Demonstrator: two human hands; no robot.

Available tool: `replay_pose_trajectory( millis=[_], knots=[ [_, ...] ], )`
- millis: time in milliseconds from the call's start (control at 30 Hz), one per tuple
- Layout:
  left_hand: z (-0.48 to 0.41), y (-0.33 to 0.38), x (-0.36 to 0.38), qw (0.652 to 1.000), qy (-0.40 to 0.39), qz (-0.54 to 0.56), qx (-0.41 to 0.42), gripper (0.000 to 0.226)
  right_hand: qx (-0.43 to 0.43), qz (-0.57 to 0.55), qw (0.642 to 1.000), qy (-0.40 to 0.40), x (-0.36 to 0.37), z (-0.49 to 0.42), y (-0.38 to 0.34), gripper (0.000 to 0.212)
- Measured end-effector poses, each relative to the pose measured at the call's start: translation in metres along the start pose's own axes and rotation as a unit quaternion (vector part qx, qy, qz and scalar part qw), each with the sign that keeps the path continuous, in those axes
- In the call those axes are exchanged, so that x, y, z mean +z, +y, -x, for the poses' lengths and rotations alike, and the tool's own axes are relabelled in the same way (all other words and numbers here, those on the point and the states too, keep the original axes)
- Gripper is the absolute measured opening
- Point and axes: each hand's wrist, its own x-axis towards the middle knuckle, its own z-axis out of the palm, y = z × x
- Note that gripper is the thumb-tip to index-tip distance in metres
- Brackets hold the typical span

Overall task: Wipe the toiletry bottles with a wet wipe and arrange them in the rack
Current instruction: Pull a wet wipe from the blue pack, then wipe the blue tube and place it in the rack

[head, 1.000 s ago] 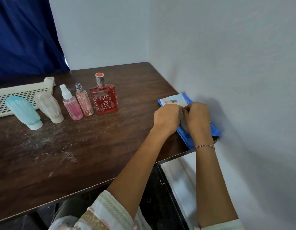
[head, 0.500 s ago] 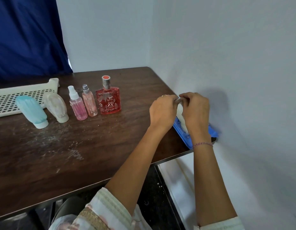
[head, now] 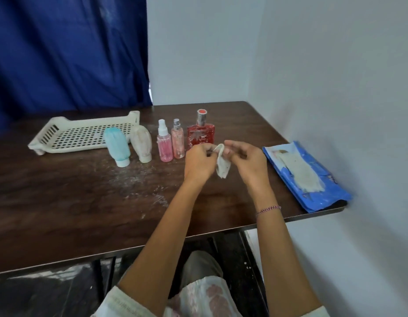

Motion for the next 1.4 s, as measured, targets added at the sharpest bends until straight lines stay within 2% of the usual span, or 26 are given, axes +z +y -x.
replay_pose_trajectory(
  millis=[100, 167, 233, 300, 400, 500, 600, 833, 933, 1033, 1100, 1267, 1400],
  knots=[
    [0.003, -0.017, -0.027, 0.996, 0.041, 0.057, -0.048, 0.014, -0.002, -0.04, 0.993, -0.112, 0.026, 0.009, -0.001, 0.036],
    [0.005, -0.026, -0.042, 0.991, 0.058, 0.092, -0.078, 0.016, -0.028, -0.012, 0.989, -0.146, 0.043, 0.014, -0.002, 0.044],
    [0.007, -0.035, -0.056, 0.985, 0.061, 0.126, -0.101, 0.016, -0.081, 0.058, 0.985, -0.14, 0.06, 0.018, -0.004, 0.045],
    [0.013, -0.041, -0.067, 0.985, 0.059, 0.125, -0.107, 0.017, -0.146, 0.14, 0.972, -0.117, 0.074, 0.02, -0.005, 0.037],
    [0.022, -0.047, -0.083, 0.985, 0.056, 0.121, -0.107, 0.022, -0.193, 0.181, 0.96, -0.093, 0.087, 0.023, -0.006, 0.021],
    [0.028, -0.056, -0.099, 0.985, 0.04, 0.132, -0.103, 0.02, -0.198, 0.173, 0.963, -0.06, 0.101, 0.026, -0.01, 0.015],
    [0.031, -0.064, -0.113, 0.99, 0.041, 0.105, -0.084, 0.028, -0.203, 0.166, 0.964, -0.038, 0.12, 0.029, -0.015, 0.013],
    [0.035, -0.073, -0.134, 0.973, 0.102, 0.175, -0.113, 0.023, -0.139, 0.107, 0.979, -0.103, 0.155, 0.034, -0.023, 0.01],
    [0.037, -0.078, -0.138, 0.973, 0.112, 0.185, -0.085, 0.019, -0.106, 0.073, 0.985, -0.119, 0.16, 0.032, -0.023, 0.009],
    [0.04, -0.081, -0.14, 0.972, 0.116, 0.193, -0.06, 0.022, -0.107, 0.088, 0.984, -0.116, 0.167, 0.028, -0.025, 0.012],
    [0.042, -0.086, -0.141, 0.976, 0.144, 0.159, -0.046, 0.021, -0.118, 0.117, 0.979, -0.116, 0.174, 0.027, -0.026, 0.013],
    [0.042, -0.098, -0.153, 0.982, 0.183, -0.033, -0.041, 0.018, -0.157, 0.15, 0.97, -0.112, 0.18, 0.031, -0.017, 0.012],
    [0.039, -0.1, -0.158, 0.985, 0.157, 0.012, -0.074, 0.015, -0.19, 0.178, 0.957, -0.125, 0.185, 0.03, -0.016, 0.026]
  ],
)
